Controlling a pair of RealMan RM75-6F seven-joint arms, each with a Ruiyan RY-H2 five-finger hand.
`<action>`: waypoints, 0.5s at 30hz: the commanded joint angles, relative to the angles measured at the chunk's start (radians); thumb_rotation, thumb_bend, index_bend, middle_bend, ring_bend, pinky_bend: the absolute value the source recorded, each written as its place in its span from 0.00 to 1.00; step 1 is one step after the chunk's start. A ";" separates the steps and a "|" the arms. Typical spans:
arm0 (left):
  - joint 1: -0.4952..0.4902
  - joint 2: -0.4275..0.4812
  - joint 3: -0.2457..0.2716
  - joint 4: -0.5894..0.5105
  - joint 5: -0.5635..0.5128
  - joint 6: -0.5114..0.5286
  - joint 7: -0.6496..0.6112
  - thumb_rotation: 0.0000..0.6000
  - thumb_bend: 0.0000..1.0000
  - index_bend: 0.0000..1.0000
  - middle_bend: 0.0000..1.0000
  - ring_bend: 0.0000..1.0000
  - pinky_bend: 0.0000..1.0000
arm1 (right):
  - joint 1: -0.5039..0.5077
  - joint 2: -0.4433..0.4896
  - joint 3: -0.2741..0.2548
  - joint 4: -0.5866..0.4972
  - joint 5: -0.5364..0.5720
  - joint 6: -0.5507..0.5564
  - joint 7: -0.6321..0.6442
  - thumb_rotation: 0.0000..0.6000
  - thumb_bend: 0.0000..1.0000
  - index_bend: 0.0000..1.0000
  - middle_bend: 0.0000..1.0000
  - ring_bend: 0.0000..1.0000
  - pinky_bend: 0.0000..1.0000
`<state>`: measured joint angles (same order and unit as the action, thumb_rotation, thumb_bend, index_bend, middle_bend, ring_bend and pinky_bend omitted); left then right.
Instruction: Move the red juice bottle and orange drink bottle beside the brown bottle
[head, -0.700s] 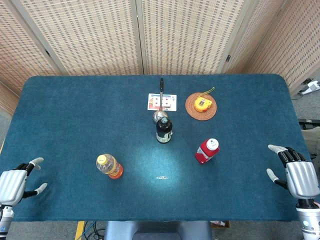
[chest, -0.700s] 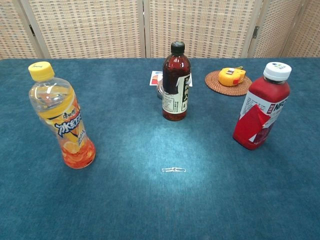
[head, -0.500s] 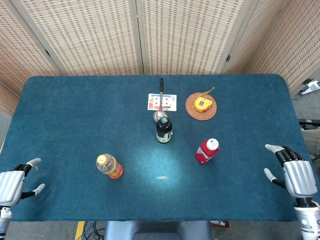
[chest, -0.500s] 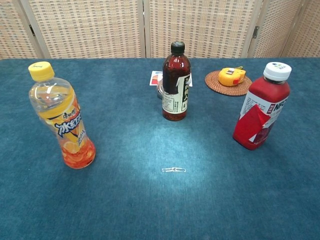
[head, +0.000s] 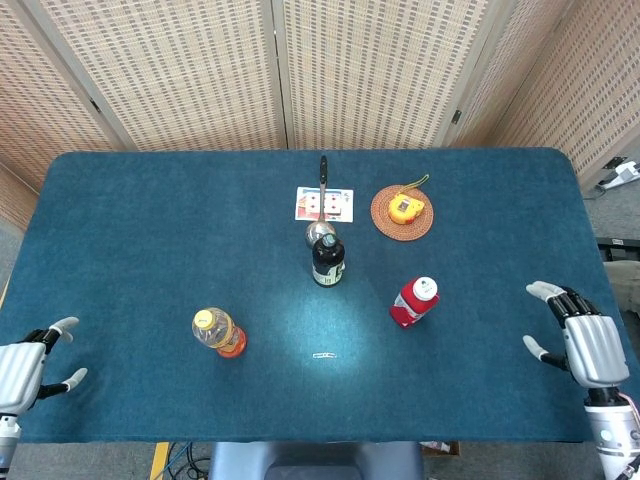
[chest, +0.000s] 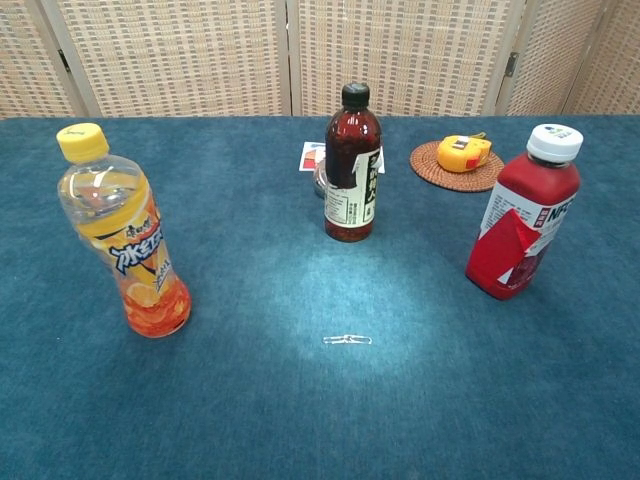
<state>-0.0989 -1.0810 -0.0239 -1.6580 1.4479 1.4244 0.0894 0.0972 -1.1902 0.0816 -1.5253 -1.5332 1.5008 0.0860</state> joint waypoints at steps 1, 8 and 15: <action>-0.001 0.000 0.000 0.000 0.000 -0.001 -0.003 1.00 0.15 0.44 0.41 0.37 0.59 | 0.019 -0.011 0.010 0.005 0.020 -0.033 0.036 1.00 0.14 0.22 0.22 0.18 0.36; 0.002 0.015 -0.006 -0.010 -0.006 0.003 -0.018 1.00 0.15 0.44 0.41 0.37 0.59 | 0.087 -0.031 0.044 -0.013 0.034 -0.110 0.110 1.00 0.05 0.10 0.16 0.14 0.36; 0.005 0.031 -0.010 -0.022 -0.014 0.005 -0.029 1.00 0.15 0.44 0.41 0.37 0.59 | 0.170 -0.043 0.060 -0.025 0.055 -0.236 0.180 1.00 0.04 0.09 0.15 0.14 0.36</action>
<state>-0.0939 -1.0507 -0.0337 -1.6795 1.4341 1.4305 0.0605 0.2404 -1.2278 0.1357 -1.5464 -1.4863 1.2987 0.2436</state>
